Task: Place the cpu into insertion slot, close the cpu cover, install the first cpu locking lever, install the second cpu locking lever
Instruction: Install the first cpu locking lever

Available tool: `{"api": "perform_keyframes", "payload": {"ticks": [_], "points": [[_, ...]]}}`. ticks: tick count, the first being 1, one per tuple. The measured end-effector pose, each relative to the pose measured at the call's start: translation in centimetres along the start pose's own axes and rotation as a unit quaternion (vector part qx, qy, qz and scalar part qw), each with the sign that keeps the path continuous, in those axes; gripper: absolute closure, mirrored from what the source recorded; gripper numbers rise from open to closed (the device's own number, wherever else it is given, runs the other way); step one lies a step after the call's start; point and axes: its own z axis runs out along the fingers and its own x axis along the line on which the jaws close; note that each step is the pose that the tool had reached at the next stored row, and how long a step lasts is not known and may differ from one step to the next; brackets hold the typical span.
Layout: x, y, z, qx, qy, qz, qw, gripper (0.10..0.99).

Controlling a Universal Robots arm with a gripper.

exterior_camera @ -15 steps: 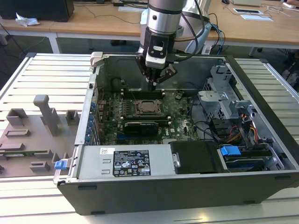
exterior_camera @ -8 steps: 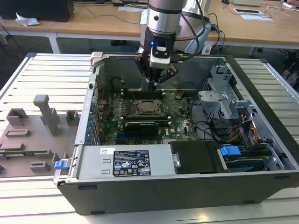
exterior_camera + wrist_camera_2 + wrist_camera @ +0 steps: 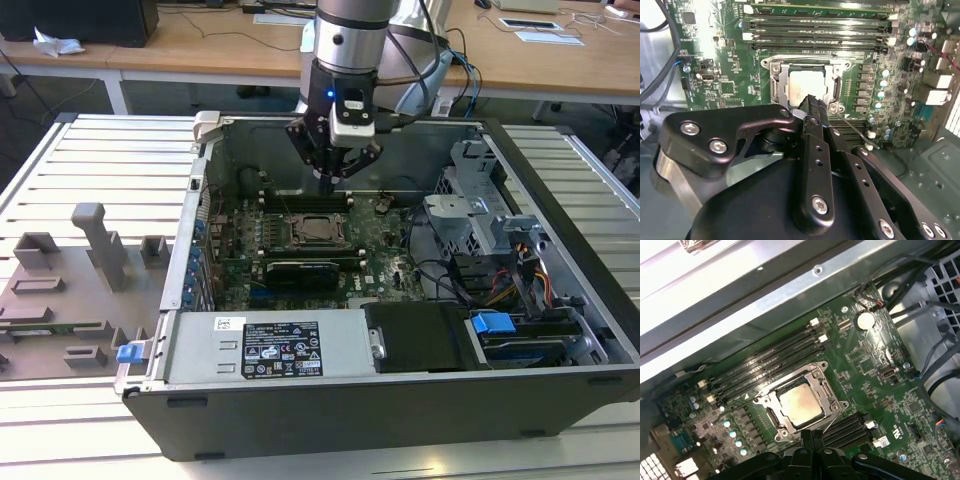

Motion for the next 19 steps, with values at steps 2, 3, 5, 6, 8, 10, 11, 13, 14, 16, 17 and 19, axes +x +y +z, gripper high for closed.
{"api": "perform_keyframes", "payload": {"ticks": [2,3,5,6,8,10,11,13,14,16,17,19], "points": [[0.00,0.00,0.00,0.0001,-0.0010,-0.012,0.9999,0.980],[0.00,0.00,0.00,0.0003,-0.0020,-0.024,0.9997,0.980],[0.00,0.00,0.00,0.0004,-0.0028,-0.034,0.9994,0.980],[0.00,0.00,0.00,0.0006,-0.0038,-0.046,0.9989,0.980],[0.00,0.00,0.00,0.0008,-0.0051,-0.061,0.9981,0.980],[0.00,0.00,0.00,0.0010,-0.0065,-0.079,0.9969,0.980],[0.00,0.00,0.00,0.0011,-0.0073,-0.088,0.9961,0.980],[0.00,0.00,0.00,0.0012,-0.0080,-0.097,0.9953,0.980],[0.00,0.00,0.00,0.0013,-0.0086,-0.103,0.9946,0.980],[0.00,0.00,0.00,0.0014,-0.0093,-0.112,0.9937,0.980],[0.00,0.00,0.00,0.0015,-0.0097,-0.116,0.9932,0.980],[0.00,0.00,0.00,0.0016,-0.0104,-0.125,0.9920,0.980]]}}
